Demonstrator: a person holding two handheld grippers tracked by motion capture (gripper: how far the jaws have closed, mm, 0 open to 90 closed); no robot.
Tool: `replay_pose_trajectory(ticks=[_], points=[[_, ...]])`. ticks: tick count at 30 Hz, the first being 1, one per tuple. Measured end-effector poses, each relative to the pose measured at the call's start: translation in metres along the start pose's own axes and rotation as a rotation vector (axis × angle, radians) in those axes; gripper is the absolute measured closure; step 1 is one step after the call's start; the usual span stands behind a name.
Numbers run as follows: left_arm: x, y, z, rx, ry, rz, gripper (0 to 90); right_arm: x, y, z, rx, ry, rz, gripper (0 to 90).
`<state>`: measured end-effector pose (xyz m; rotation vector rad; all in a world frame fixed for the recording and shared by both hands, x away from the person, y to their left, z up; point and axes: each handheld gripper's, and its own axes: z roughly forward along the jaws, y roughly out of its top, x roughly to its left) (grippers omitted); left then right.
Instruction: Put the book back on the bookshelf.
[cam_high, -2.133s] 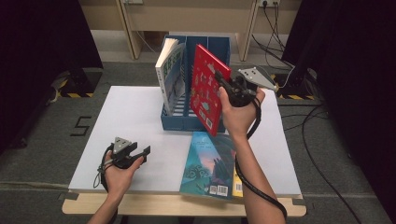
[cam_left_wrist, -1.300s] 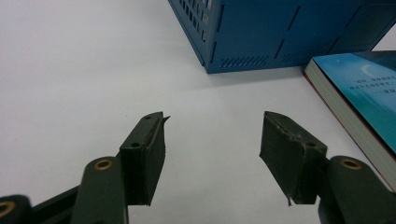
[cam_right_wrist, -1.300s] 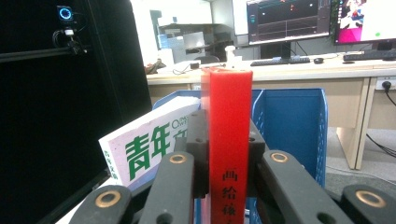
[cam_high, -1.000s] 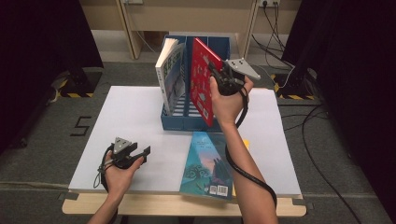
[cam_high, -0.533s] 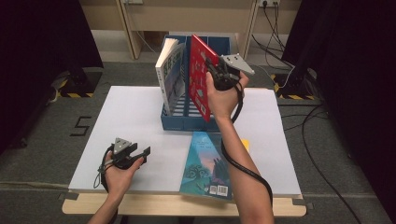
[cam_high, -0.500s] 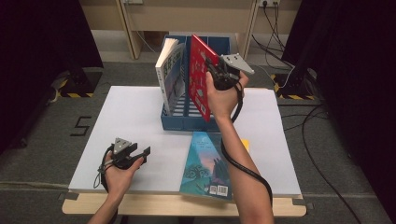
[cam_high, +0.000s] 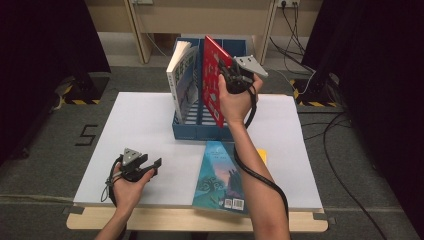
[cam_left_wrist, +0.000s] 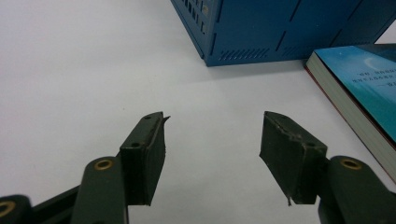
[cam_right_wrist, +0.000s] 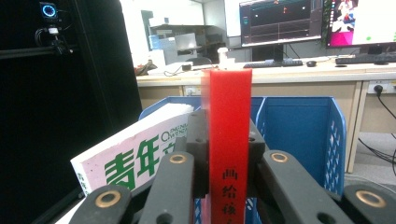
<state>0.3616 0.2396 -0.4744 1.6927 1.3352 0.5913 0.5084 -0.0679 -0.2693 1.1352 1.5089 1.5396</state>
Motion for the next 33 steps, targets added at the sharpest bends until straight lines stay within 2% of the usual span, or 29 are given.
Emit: replay_pose_trajectory(ticks=[11, 17, 20, 25, 28, 33], points=[[0.000, 0.000, 0.000, -0.001, 0.001, 0.000, 39.5, 0.001, -0.001, 0.008, 0.004, -0.011, 0.004, 80.3], [0.001, -0.001, 0.000, -0.003, 0.000, -0.005, 39.5, 0.001, -0.004, 0.014, 0.005, -0.018, -0.008, 80.3], [0.001, -0.001, 0.001, -0.002, 0.000, -0.002, 39.5, 0.003, -0.005, 0.016, 0.001, -0.027, -0.034, 80.4], [0.001, -0.002, 0.001, 0.003, -0.001, 0.001, 39.5, 0.001, -0.005, 0.018, 0.000, -0.024, -0.012, 80.3], [0.000, -0.002, 0.001, 0.002, -0.001, 0.001, 39.5, 0.002, -0.005, 0.019, -0.011, -0.034, -0.024, 80.3], [0.001, -0.002, 0.001, 0.008, 0.002, 0.003, 39.5, -0.001, -0.005, 0.022, -0.010, -0.029, 0.001, 80.3]])
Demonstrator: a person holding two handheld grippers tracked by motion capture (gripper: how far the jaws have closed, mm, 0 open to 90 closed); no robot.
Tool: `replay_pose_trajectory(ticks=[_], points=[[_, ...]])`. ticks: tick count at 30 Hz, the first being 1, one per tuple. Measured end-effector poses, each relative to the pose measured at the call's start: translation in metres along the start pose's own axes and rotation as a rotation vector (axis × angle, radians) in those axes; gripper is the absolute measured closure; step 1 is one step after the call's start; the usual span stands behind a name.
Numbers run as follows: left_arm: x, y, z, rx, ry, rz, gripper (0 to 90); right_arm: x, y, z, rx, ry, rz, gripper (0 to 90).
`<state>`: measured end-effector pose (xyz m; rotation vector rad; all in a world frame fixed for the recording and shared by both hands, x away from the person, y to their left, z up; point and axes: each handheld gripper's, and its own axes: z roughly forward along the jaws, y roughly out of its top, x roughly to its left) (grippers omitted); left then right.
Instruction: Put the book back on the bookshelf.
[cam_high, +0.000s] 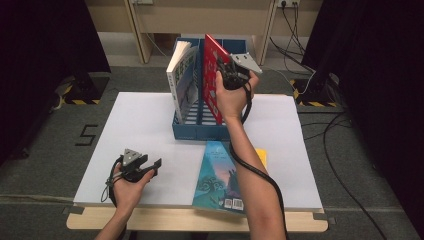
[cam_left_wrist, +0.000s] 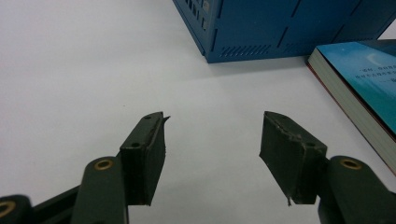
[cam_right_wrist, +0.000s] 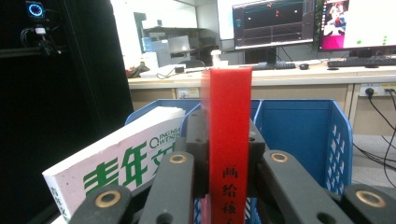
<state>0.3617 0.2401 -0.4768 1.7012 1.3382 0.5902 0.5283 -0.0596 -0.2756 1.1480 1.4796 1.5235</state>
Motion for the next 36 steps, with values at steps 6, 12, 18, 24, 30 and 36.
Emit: replay_pose_trajectory(ticks=[6, 12, 18, 24, 30, 36], points=[[0.001, 0.000, 0.000, -0.001, 0.001, -0.002, 39.6, -0.001, -0.001, 0.004, 0.003, -0.003, -0.001, 80.3], [0.001, -0.001, 0.000, -0.003, -0.003, -0.001, 39.6, -0.001, -0.004, 0.007, 0.017, 0.003, 0.027, 80.4], [0.002, -0.002, 0.000, 0.004, -0.002, -0.003, 39.6, -0.003, -0.007, 0.011, 0.021, 0.005, 0.043, 80.3], [0.002, -0.002, 0.000, 0.000, -0.007, -0.004, 39.6, -0.006, -0.009, 0.015, 0.024, 0.000, 0.048, 80.3], [0.002, -0.002, 0.000, 0.005, -0.004, -0.003, 39.6, -0.006, -0.011, 0.018, 0.028, -0.005, 0.052, 80.3], [0.002, -0.002, 0.000, 0.003, -0.004, -0.005, 39.6, -0.007, -0.013, 0.022, 0.024, -0.006, 0.046, 80.2]])
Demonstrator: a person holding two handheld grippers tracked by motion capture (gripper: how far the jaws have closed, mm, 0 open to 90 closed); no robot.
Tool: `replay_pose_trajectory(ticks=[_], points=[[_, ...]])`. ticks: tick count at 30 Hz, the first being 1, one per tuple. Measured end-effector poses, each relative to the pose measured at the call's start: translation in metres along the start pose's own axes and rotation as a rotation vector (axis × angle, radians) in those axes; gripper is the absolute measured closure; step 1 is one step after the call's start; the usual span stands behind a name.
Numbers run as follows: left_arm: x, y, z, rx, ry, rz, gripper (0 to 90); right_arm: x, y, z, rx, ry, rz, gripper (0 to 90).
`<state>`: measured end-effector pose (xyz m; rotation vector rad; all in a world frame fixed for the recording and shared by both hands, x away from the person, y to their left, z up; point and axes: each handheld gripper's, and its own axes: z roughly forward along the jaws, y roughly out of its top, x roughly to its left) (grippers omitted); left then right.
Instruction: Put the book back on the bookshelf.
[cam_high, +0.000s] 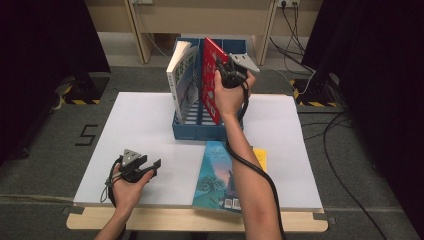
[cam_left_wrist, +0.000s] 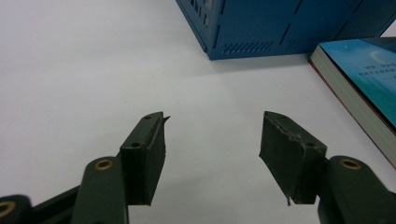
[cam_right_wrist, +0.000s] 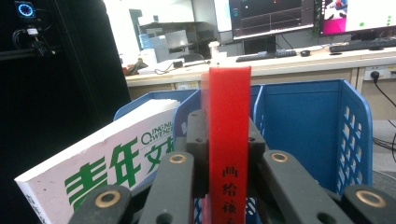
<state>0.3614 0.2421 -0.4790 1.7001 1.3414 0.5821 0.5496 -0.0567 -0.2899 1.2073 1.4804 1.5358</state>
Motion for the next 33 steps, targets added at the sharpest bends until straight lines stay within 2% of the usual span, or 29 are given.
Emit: replay_pose_trajectory(ticks=[11, 15, 33], points=[[0.001, 0.000, 0.000, -0.001, -0.001, -0.002, 39.6, 0.001, -0.004, 0.006, 0.004, -0.005, -0.010, 80.2], [0.001, -0.001, 0.000, -0.001, -0.002, -0.005, 39.6, 0.002, -0.006, 0.008, 0.010, -0.005, 0.001, 80.2], [0.002, 0.000, 0.000, 0.001, -0.002, -0.006, 39.7, 0.006, -0.016, 0.016, 0.031, -0.013, -0.024, 80.2]])
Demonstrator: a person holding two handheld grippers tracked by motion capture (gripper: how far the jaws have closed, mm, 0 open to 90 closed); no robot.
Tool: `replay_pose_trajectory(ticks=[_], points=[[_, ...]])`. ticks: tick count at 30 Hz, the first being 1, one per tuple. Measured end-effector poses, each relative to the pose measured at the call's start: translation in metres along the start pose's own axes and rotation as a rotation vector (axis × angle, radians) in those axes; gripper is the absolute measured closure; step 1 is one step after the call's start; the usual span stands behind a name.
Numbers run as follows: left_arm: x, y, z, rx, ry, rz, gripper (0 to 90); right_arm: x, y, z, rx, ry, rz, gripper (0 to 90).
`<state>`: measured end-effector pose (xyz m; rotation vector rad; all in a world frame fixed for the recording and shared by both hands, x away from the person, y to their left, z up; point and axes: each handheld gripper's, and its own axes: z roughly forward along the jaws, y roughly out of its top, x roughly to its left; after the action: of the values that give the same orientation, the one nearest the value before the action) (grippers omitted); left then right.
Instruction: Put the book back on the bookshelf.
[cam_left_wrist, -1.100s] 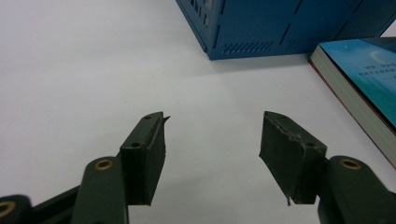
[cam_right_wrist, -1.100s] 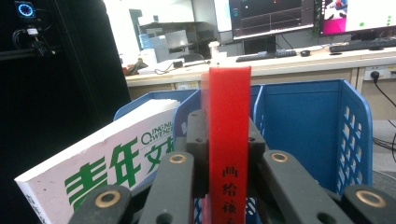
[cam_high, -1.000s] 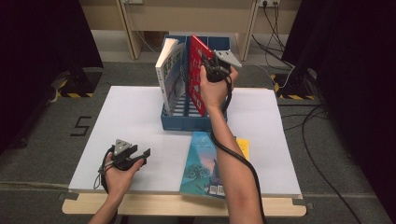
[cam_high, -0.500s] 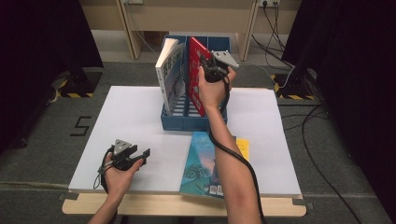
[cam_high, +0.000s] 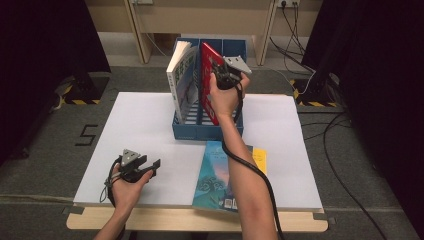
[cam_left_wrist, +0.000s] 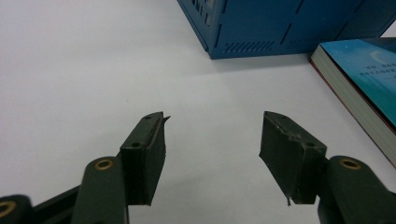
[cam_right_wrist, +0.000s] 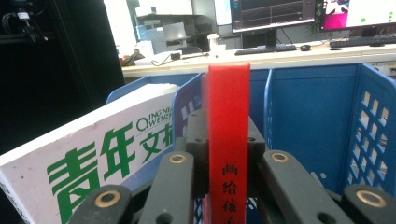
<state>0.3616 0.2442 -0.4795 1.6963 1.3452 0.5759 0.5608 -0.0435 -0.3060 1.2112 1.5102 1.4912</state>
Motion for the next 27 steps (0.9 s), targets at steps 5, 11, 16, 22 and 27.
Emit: replay_pose_trajectory(ticks=[5, 11, 16, 22, 27], points=[[0.000, 0.000, 0.000, 0.000, -0.001, 0.000, 39.7, 0.000, -0.007, 0.003, 0.014, -0.003, 0.001, 80.2], [0.000, -0.001, 0.000, 0.002, -0.001, 0.001, 39.7, -0.002, -0.017, 0.007, 0.034, -0.007, 0.000, 80.1], [0.001, -0.001, 0.001, 0.002, 0.001, -0.001, 39.7, -0.001, -0.023, 0.009, 0.037, -0.003, -0.007, 80.1], [0.002, -0.001, -0.001, -0.001, 0.001, -0.005, 39.7, 0.001, -0.024, 0.006, 0.040, 0.003, -0.026, 79.9], [0.002, -0.001, -0.002, 0.000, 0.003, -0.009, 39.7, -0.003, -0.026, -0.006, 0.076, 0.010, -0.030, 79.1]])
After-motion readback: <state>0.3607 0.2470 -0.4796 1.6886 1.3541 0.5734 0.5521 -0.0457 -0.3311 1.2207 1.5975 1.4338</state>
